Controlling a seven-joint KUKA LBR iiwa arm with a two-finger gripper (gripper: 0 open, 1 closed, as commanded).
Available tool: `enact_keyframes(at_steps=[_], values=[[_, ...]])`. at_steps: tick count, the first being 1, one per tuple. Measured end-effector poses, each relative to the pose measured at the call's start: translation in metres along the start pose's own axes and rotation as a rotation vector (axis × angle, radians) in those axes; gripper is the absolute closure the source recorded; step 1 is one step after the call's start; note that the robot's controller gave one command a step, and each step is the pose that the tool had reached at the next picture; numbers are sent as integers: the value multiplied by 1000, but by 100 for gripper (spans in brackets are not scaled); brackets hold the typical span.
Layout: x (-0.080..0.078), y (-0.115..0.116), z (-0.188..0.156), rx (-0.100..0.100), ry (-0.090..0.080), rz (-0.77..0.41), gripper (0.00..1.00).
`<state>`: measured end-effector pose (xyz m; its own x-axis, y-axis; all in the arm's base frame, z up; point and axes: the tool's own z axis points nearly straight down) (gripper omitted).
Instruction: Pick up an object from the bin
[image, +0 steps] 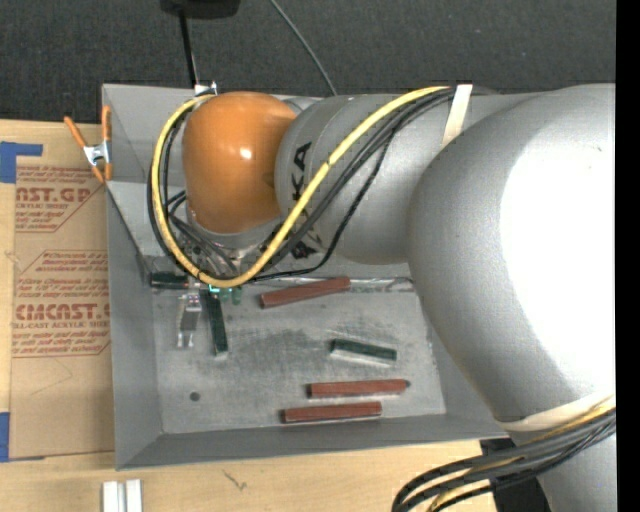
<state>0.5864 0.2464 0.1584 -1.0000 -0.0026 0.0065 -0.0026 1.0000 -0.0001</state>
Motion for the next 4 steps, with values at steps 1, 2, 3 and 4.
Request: enact_keyframes(at_steps=[1, 2, 3, 4], values=[[-2, -1, -5, -2, -7, 2, 0], [-5, -29, 40, -6, -13, 280, 0], [-4, -43, 65, 0, -6, 387, 0], [-8, -78, 74, -27, -36, 345, 100]])
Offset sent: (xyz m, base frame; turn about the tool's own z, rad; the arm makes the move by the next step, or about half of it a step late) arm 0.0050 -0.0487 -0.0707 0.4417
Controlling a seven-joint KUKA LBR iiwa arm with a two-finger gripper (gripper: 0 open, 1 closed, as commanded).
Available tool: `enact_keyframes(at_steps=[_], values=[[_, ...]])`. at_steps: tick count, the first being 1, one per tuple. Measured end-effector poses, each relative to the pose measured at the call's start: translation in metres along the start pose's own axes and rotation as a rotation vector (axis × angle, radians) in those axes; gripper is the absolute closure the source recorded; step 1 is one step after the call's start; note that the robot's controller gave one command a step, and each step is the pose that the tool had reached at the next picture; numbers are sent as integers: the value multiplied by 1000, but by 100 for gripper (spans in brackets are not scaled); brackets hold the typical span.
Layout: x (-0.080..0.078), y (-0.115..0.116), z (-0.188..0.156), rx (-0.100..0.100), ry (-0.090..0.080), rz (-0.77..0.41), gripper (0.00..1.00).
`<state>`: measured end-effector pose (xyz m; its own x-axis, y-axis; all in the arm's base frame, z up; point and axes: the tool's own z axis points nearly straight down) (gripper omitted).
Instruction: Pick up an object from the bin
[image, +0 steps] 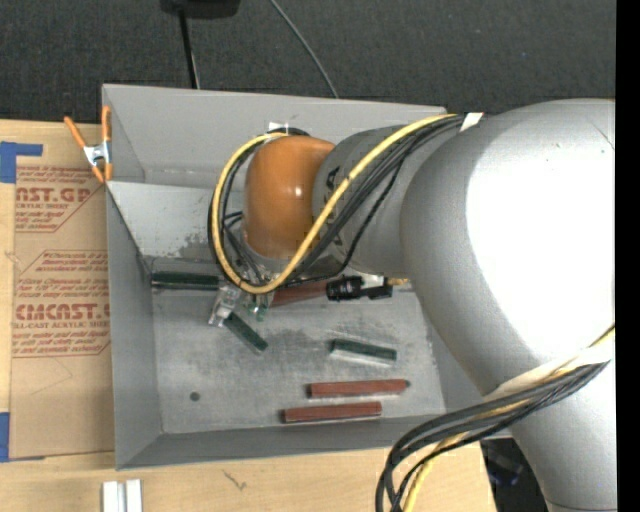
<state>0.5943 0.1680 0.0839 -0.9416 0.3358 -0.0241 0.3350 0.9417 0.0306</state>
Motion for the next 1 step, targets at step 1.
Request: enact_keyframes(at_steps=[1], values=[[0, 0, 0, 0, 0, 0, 100]])
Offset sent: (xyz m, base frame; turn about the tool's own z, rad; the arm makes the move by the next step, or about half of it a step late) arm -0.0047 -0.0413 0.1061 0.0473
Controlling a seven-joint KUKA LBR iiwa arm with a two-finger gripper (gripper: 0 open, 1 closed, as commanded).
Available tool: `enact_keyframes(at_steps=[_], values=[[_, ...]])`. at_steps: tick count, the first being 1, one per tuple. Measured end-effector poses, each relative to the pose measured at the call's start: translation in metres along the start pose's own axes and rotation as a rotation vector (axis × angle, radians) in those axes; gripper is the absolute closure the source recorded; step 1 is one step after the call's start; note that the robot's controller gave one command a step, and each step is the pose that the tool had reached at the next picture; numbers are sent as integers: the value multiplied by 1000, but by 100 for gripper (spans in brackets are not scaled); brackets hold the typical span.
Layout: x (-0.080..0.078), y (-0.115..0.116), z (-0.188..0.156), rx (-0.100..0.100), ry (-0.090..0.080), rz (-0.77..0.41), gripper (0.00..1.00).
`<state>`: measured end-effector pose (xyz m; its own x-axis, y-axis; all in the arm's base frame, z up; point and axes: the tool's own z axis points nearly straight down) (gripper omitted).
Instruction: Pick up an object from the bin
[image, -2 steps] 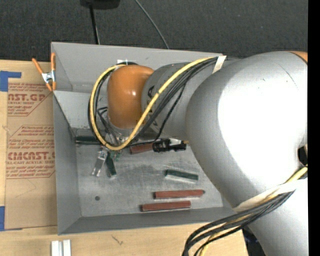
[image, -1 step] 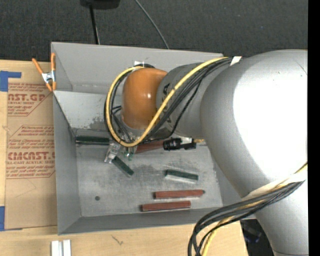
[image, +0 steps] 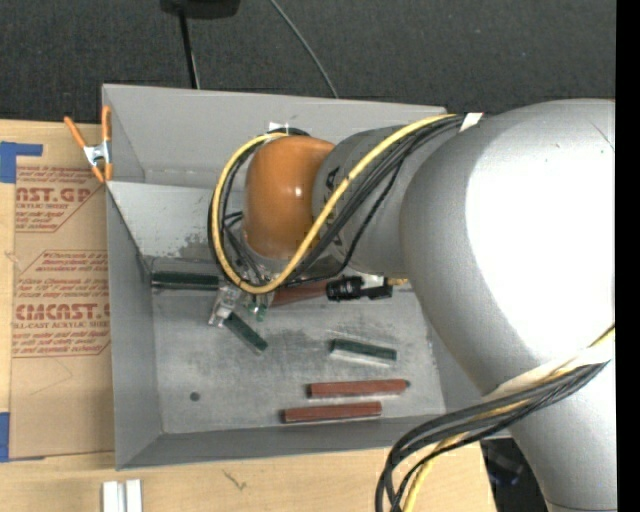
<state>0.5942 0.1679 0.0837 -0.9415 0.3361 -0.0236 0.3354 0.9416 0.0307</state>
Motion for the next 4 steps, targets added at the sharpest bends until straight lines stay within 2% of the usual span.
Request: enact_keyframes(at_steps=[1, 2, 3, 4], values=[[-2, -24, -46, 32, 26, 23, 100], [-4, -27, -108, 29, 21, 52, 0], [-3, -28, -100, 30, 22, 63, 0], [37, -64, -9, 32, 24, 76, 100]])
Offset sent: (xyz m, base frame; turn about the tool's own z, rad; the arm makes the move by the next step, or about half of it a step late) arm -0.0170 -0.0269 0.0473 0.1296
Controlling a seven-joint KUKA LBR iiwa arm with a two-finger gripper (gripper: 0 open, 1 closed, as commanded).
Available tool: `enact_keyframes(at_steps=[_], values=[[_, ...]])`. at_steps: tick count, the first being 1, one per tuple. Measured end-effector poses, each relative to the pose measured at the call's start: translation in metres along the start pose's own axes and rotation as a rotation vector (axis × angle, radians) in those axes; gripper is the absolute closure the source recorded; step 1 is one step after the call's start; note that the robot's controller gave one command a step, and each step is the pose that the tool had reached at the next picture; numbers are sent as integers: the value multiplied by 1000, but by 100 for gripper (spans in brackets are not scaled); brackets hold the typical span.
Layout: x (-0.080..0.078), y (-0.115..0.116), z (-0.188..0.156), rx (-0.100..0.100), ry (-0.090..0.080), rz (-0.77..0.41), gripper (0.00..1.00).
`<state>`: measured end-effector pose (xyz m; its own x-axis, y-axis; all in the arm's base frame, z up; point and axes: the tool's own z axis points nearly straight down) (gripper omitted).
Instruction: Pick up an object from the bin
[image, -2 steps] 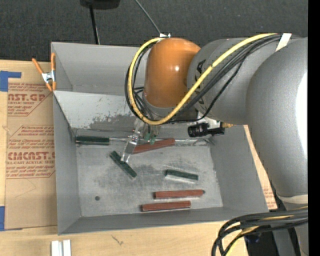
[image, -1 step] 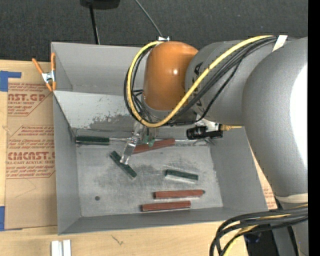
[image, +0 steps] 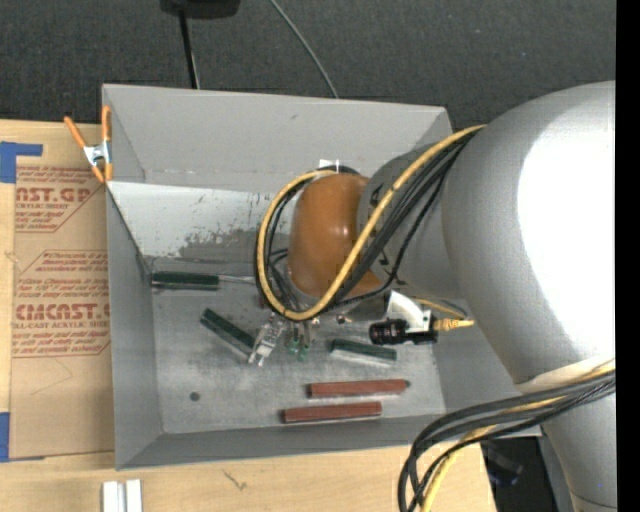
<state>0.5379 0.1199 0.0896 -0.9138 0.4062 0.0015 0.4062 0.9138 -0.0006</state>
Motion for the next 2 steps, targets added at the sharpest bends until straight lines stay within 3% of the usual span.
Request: enact_keyframes(at_steps=[1, 2], values=[[0, 0, 0, 0, 0, 0, 100], [-1, -1, -141, -1, -3, 14, 100]])
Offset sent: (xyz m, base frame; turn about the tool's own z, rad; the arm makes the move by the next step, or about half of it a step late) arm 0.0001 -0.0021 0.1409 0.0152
